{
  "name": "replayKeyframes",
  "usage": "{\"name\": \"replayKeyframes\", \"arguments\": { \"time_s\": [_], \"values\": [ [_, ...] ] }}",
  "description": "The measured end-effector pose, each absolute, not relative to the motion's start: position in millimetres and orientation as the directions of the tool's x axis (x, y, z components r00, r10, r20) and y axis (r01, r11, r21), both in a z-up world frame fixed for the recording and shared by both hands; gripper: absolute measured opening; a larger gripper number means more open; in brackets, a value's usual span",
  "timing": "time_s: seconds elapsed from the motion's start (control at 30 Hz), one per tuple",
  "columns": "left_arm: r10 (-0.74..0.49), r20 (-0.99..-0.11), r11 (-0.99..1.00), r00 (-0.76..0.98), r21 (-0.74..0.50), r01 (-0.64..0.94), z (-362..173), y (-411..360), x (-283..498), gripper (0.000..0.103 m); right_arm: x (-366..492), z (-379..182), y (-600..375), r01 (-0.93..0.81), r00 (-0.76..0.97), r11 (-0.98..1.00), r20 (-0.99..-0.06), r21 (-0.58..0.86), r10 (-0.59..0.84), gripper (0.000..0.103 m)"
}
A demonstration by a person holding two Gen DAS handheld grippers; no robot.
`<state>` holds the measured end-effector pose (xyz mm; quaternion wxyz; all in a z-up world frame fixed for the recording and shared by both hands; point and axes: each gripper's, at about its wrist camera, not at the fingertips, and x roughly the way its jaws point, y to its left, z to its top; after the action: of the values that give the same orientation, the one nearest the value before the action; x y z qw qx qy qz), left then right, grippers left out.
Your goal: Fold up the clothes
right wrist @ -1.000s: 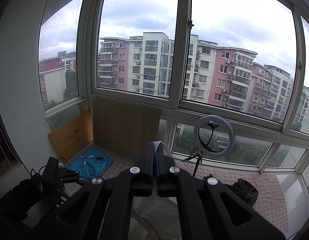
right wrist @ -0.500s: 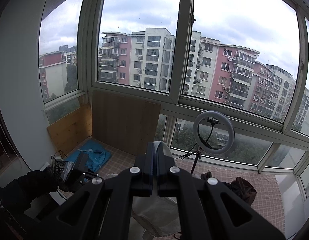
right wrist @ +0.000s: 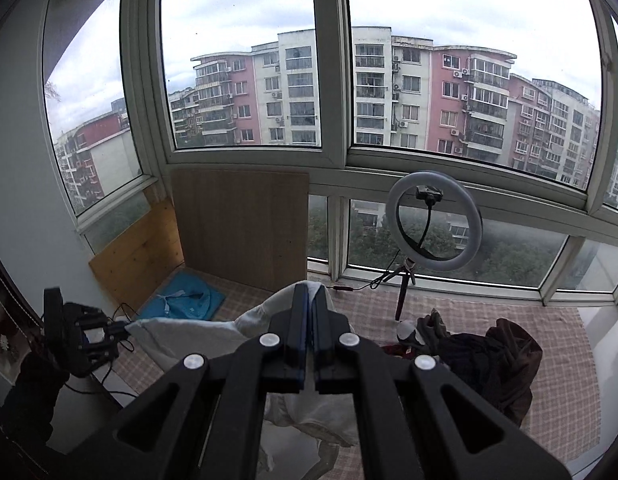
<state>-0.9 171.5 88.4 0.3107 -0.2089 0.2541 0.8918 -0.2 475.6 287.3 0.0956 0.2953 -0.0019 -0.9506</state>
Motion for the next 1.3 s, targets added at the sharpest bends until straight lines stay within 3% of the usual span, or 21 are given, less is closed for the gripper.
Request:
{"name": "replayKeyframes", "arguments": {
  "time_s": [0.2, 0.37, 0.57, 0.63, 0.73, 0.83, 1.1, 1.17, 1.2, 1.23, 1.3],
  "values": [
    [0.429, -0.628, -0.639, -0.649, 0.297, -0.710, -7.7, 251.7, 65.9, 0.001, -21.6, 267.2, 454.3, 0.340, -0.735, -0.939, -0.607, 0.056, -0.302, 0.002],
    [0.418, -0.636, -0.736, -0.649, 0.183, -0.652, -61.8, 326.9, 67.3, 0.006, -20.5, 260.0, 439.2, 0.463, -0.681, -0.886, -0.625, 0.037, -0.382, 0.002],
    [0.367, -0.557, -0.881, -0.745, 0.048, -0.470, -71.9, 360.7, 63.9, 0.023, -12.0, 262.3, 439.7, 0.545, -0.642, -0.839, -0.636, 0.014, -0.428, 0.002],
    [0.381, -0.522, -0.902, -0.764, -0.029, -0.430, -67.6, 363.8, 69.7, 0.041, -12.8, 264.0, 443.6, 0.555, -0.635, -0.832, -0.639, 0.014, -0.434, 0.002],
    [0.303, -0.472, -0.936, -0.828, 0.014, -0.351, -66.4, 380.0, 78.6, 0.044, -13.1, 266.2, 449.9, 0.566, -0.628, -0.824, -0.637, 0.020, -0.446, 0.002],
    [0.206, -0.492, -0.958, -0.846, 0.076, -0.278, -73.5, 397.2, 68.4, 0.044, -11.7, 268.0, 456.0, 0.572, -0.625, -0.820, -0.635, 0.023, -0.454, 0.002],
    [0.062, -0.509, -0.996, -0.858, 0.025, -0.087, -80.3, 379.4, 37.6, 0.043, -8.0, 273.0, 472.5, 0.590, -0.616, -0.807, -0.629, 0.032, -0.475, 0.002],
    [0.094, -0.509, -0.995, -0.856, -0.012, -0.103, -80.0, 368.5, 39.9, 0.035, -7.1, 274.2, 476.6, 0.594, -0.613, -0.803, -0.627, 0.034, -0.480, 0.002],
    [0.105, -0.515, -0.994, -0.851, -0.021, -0.109, -77.7, 361.1, 41.7, 0.016, -6.7, 274.7, 478.4, 0.596, -0.614, -0.803, -0.625, 0.034, -0.482, 0.002],
    [0.114, -0.520, -0.993, -0.847, -0.030, -0.115, -75.1, 353.3, 43.8, 0.003, -6.2, 275.1, 480.0, 0.596, -0.616, -0.802, -0.623, 0.032, -0.482, 0.002],
    [0.115, -0.516, -0.993, -0.849, -0.038, -0.112, -63.8, 330.3, 50.4, 0.003, -6.8, 275.1, 484.7, 0.595, -0.620, -0.803, -0.615, 0.035, -0.486, 0.002]
  ]
}}
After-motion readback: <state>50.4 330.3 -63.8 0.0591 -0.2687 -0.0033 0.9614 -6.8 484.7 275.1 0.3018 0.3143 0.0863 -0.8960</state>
